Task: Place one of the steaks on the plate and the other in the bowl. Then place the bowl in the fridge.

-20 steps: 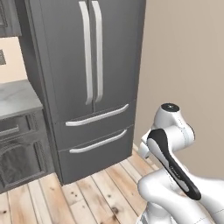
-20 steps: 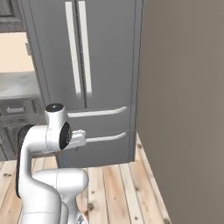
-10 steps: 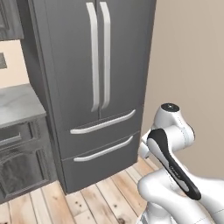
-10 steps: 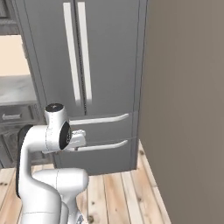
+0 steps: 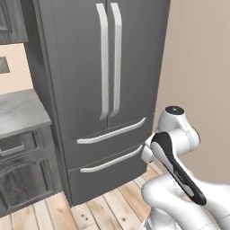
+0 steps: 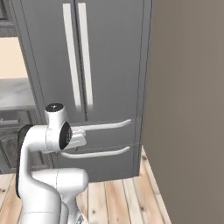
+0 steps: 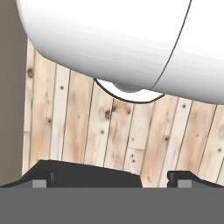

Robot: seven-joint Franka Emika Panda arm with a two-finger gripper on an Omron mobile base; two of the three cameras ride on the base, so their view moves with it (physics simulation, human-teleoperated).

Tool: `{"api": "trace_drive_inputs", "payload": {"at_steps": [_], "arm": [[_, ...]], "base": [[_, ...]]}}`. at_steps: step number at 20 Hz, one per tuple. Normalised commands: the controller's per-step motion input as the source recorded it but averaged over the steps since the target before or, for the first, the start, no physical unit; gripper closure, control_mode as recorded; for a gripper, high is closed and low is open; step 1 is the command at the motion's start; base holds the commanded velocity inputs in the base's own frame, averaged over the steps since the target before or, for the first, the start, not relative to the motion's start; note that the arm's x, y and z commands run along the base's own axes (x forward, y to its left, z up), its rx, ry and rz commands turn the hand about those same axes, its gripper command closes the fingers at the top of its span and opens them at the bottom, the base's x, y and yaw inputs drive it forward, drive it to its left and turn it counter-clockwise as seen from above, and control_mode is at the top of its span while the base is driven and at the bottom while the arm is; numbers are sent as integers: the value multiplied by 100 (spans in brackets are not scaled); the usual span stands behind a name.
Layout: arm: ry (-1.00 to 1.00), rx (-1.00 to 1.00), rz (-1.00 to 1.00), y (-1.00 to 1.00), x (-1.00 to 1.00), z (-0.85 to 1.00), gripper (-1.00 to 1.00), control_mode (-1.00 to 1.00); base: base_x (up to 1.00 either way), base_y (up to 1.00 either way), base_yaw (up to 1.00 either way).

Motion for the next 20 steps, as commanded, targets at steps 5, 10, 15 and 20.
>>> {"api": "trace_drive_inputs", "payload": {"at_steps": [5,10,15,20], "arm": [[0,0,0,0,0,0,-100,100],[0,0,0,0,0,0,-100,100],[0,0,0,0,0,0,-100,100],[0,0,0,0,0,0,-100,100]], "base": [[42,-2,7],[42,-10,8],[38,-17,9],[33,-21,9]]}}
